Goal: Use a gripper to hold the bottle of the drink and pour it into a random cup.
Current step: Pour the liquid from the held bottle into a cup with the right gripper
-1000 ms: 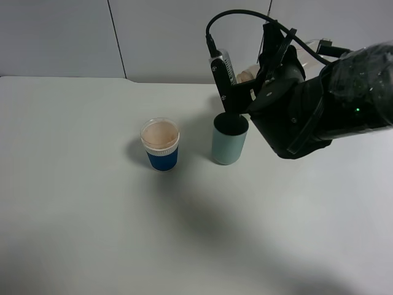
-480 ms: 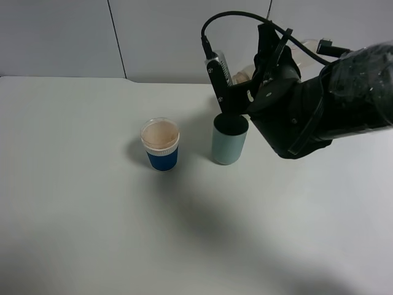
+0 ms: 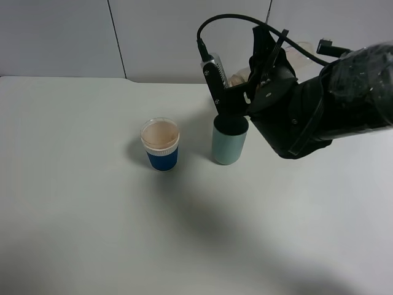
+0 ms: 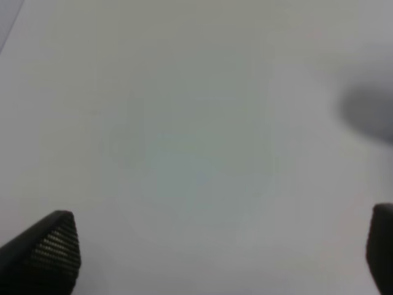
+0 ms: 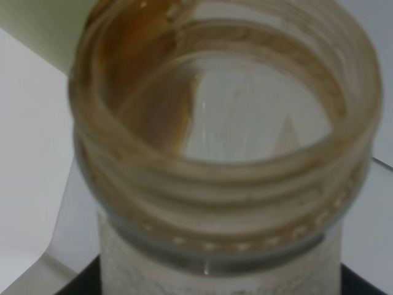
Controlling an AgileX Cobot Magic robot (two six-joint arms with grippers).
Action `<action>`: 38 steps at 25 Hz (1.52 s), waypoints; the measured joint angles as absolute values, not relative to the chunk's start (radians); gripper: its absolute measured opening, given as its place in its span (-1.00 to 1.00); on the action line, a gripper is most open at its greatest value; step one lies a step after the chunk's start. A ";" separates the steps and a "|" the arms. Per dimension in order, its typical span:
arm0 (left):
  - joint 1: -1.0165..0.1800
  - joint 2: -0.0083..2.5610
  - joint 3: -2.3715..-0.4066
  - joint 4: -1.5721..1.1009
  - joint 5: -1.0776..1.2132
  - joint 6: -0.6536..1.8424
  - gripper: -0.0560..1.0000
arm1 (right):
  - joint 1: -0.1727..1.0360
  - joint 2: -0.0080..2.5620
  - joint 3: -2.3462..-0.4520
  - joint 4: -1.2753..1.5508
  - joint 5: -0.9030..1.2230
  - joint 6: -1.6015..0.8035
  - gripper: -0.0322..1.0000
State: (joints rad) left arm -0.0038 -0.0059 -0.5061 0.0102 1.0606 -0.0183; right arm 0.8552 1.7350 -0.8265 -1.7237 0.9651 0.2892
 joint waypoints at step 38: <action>-0.004 -0.006 -0.506 0.010 1.061 -0.018 0.86 | 0.855 1.735 -0.826 -1.725 0.965 0.115 -0.20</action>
State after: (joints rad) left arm -0.0038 -0.0059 -0.5061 0.0102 1.0606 -0.0183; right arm 0.8552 1.7350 -0.8265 -1.7247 0.9651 0.1149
